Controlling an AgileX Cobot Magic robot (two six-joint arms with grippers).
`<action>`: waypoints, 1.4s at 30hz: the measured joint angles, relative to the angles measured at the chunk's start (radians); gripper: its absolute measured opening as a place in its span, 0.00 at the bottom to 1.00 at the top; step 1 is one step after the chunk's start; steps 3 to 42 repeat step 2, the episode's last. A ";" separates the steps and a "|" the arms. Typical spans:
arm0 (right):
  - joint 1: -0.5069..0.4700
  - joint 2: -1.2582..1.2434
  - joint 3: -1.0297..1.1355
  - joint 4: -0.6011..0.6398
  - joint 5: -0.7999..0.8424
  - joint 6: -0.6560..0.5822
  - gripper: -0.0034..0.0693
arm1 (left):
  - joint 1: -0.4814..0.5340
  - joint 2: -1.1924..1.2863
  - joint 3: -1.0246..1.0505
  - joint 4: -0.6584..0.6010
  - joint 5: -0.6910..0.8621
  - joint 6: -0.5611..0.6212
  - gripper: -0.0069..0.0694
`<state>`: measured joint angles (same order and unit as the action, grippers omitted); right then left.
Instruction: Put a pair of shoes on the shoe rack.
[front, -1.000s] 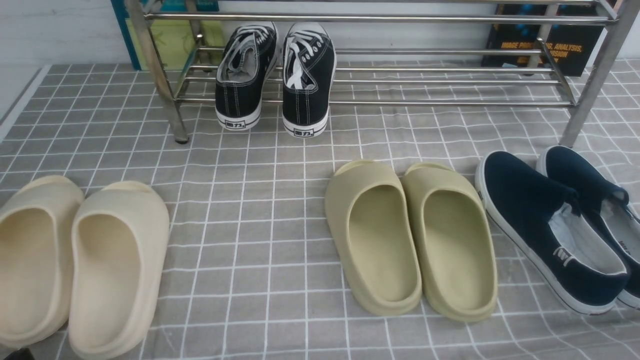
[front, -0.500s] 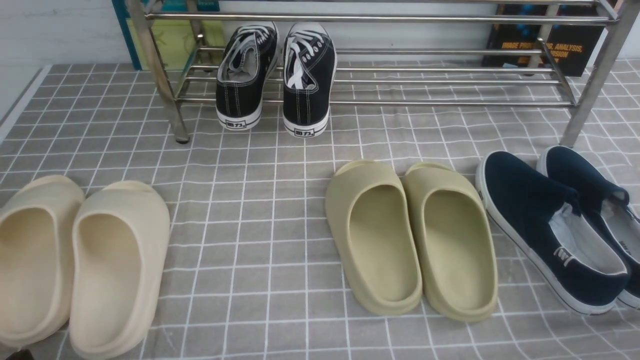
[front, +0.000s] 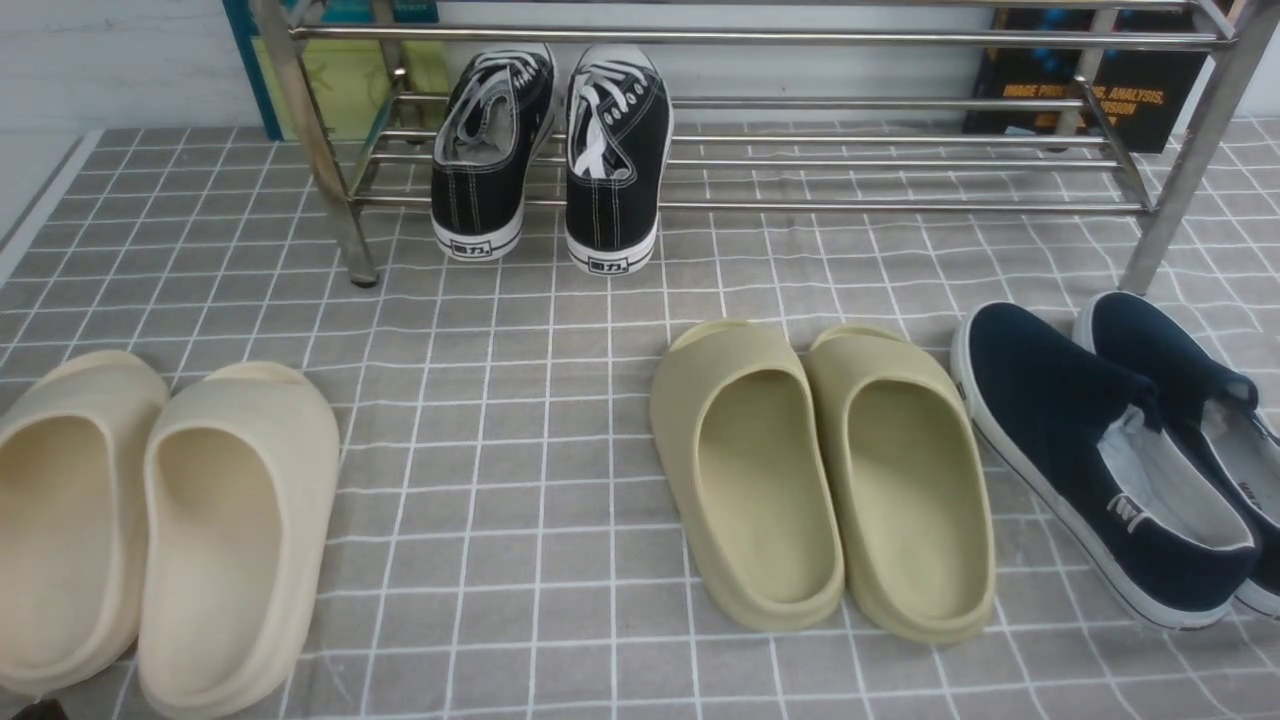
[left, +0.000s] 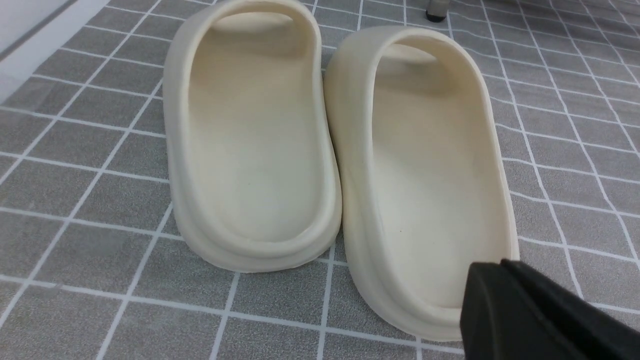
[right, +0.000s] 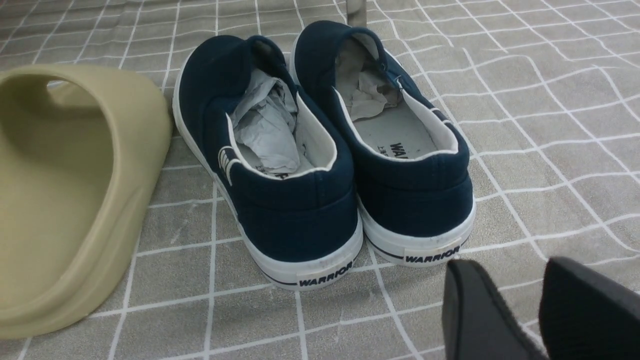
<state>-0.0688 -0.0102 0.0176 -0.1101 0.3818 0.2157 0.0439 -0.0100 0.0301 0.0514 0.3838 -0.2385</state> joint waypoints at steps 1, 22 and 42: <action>0.000 0.000 0.000 0.000 0.000 0.000 0.38 | 0.000 0.000 0.000 0.000 0.000 0.000 0.09; 0.000 0.000 0.000 0.000 0.000 0.000 0.38 | 0.000 0.000 0.000 0.000 0.000 0.000 0.09; 0.000 0.000 0.000 0.000 0.000 0.000 0.38 | 0.000 0.000 0.000 0.000 0.000 0.000 0.09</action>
